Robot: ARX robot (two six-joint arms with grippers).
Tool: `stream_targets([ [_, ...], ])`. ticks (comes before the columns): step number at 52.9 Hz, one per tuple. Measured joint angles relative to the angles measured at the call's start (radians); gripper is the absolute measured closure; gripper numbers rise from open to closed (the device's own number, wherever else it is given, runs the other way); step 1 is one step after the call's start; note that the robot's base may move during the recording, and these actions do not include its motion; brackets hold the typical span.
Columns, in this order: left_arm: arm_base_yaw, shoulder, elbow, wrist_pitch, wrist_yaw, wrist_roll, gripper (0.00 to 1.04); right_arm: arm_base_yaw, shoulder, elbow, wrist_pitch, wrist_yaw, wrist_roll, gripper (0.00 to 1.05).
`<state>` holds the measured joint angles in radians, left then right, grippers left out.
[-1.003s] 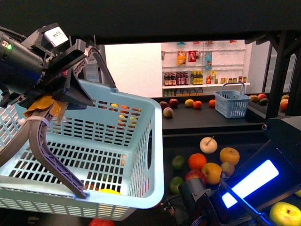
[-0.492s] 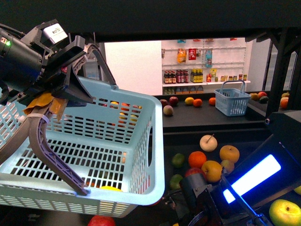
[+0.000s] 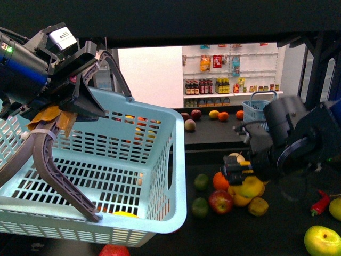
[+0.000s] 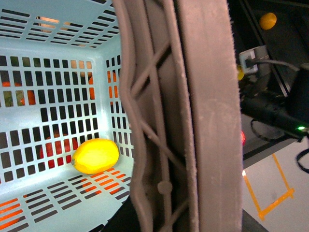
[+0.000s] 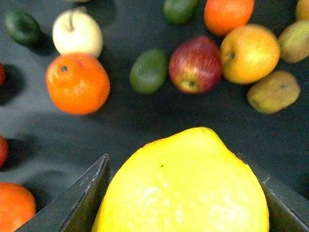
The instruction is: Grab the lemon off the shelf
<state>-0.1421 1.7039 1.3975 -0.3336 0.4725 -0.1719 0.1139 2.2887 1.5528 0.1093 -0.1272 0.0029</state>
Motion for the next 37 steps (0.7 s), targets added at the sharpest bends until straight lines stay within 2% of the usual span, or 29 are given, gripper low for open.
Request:
stream_targets([
  [7,0.000,0.000,0.000,0.000,0.000,0.000,0.89,0.034,-0.175,-0.023,-0.035,-0.069,0.037,0.33],
  [16,0.000,0.000,0.000,0.000,0.000,0.000,0.89,0.133,-0.332,-0.022,-0.073,-0.122,0.085,0.33],
  [27,0.000,0.000,0.000,0.000,0.000,0.000,0.89,0.254,-0.412,-0.004,-0.131,-0.158,0.122,0.33],
  [37,0.000,0.000,0.000,0.000,0.000,0.000,0.89,0.314,-0.416,-0.004,-0.157,-0.173,0.137,0.33],
])
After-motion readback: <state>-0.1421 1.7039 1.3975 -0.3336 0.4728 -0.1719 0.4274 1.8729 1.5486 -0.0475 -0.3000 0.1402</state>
